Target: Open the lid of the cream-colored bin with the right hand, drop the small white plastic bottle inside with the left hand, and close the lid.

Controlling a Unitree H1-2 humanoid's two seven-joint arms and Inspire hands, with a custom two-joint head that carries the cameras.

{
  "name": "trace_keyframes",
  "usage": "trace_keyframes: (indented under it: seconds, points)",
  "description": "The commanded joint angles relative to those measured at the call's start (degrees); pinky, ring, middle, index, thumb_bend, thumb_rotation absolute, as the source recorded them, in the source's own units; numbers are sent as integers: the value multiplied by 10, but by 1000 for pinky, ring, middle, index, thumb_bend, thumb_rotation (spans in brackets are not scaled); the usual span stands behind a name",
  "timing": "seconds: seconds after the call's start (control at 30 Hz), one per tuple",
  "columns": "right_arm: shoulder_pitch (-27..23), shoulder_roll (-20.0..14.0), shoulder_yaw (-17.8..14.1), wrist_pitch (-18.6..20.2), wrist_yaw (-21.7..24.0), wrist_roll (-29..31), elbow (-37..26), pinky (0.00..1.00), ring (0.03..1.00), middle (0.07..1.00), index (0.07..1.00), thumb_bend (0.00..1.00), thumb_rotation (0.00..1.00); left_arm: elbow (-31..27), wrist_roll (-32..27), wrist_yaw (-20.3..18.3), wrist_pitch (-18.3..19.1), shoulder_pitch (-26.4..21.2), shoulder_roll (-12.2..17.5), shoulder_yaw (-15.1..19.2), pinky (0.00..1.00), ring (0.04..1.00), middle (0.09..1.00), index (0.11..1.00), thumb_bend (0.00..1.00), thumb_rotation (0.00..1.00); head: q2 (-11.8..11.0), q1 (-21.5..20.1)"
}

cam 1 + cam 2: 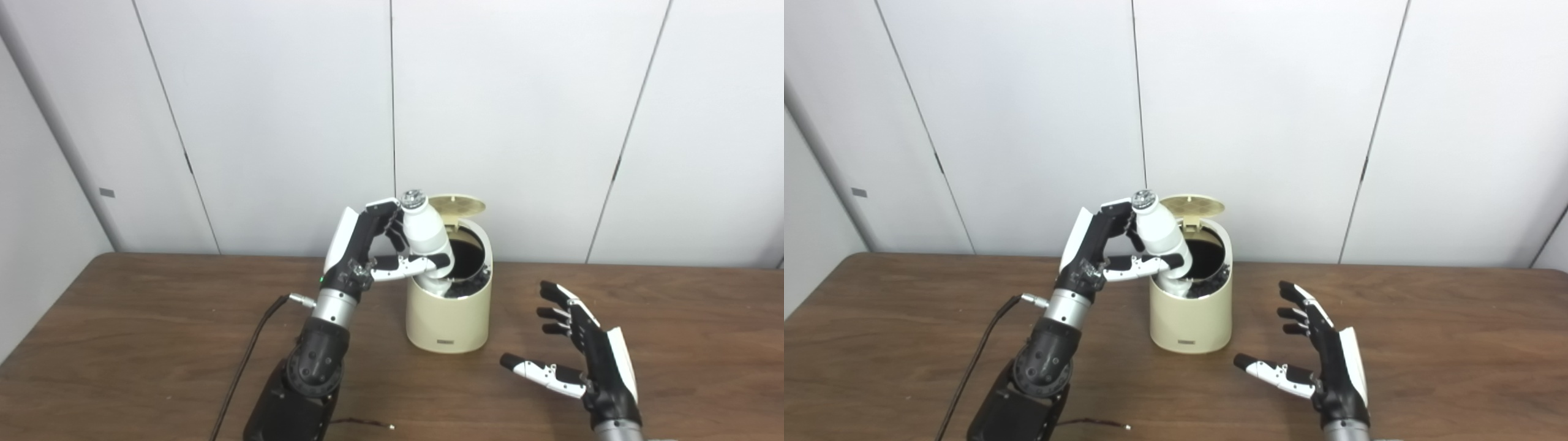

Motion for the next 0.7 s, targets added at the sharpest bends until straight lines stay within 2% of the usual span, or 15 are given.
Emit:
trace_keyframes:
  seconds: [0.0,0.2,0.4,0.67]
  points:
    - [-16,5,2,-20,-6,-2,-20,669,744,828,821,776,202,3,3,17,-31,-39,-2,2,346,421,462,506,505,0,0,0]
    - [-16,7,3,-21,-7,-5,-19,671,743,828,819,773,200,39,1,36,-58,-50,-9,6,347,416,471,508,504,0,-1,-3]
    - [-16,7,7,-28,-9,-8,-17,672,743,824,816,777,214,77,11,71,-87,-60,-13,7,344,413,477,510,504,0,-2,-4]
    - [-16,9,8,-27,-12,-5,-20,664,740,824,813,777,211,116,24,136,-91,-67,0,-29,362,419,479,508,504,0,1,-5]
